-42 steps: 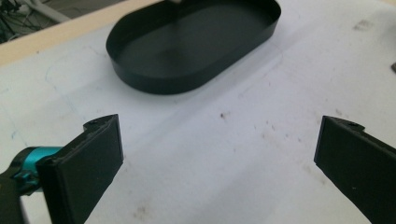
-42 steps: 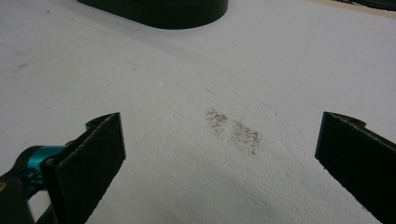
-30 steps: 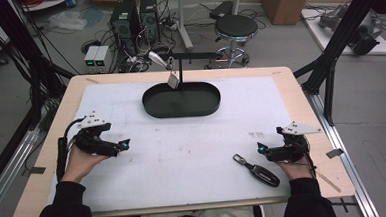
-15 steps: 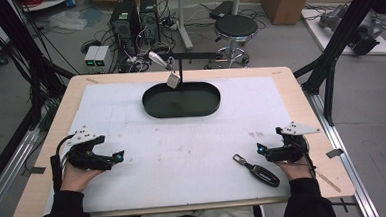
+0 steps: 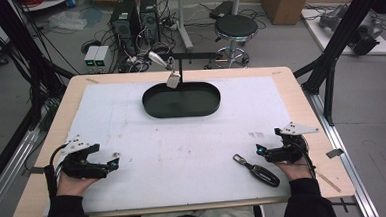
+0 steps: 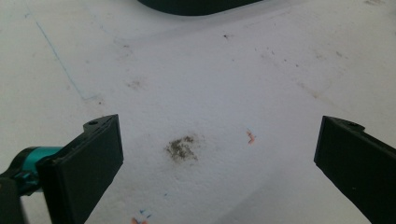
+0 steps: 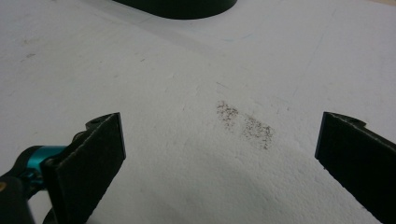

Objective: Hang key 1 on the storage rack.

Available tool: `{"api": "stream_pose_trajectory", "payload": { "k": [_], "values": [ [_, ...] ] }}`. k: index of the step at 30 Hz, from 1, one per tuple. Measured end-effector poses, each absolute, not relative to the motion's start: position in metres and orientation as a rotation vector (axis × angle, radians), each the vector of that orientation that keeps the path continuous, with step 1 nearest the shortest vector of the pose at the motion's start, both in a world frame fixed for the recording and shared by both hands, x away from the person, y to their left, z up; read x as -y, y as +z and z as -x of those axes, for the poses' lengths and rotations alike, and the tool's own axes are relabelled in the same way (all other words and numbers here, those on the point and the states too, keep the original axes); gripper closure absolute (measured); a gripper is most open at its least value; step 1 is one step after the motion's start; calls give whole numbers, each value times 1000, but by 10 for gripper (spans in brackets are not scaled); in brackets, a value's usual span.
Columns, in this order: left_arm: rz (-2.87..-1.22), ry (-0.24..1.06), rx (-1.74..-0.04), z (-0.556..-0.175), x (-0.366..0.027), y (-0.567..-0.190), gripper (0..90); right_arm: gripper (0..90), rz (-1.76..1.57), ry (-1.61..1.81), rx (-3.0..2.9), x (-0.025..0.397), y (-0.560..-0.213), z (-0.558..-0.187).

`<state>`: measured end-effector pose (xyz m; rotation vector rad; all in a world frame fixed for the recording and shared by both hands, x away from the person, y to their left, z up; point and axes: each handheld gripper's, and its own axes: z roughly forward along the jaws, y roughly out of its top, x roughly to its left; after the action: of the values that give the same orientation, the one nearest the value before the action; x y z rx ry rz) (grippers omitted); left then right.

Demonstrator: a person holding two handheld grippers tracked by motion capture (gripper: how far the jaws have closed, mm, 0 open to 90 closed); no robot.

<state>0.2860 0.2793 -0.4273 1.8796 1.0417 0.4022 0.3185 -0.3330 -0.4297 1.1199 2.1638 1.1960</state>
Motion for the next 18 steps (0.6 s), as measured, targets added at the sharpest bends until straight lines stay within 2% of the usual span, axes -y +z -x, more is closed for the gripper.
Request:
{"api": "stream_pose_trajectory", "payload": {
  "k": [18],
  "values": [
    [-1880,408,-1035,-283,-282,-431,17,9,-985,1122,-2361,293,-419,-313]
  ]
}}
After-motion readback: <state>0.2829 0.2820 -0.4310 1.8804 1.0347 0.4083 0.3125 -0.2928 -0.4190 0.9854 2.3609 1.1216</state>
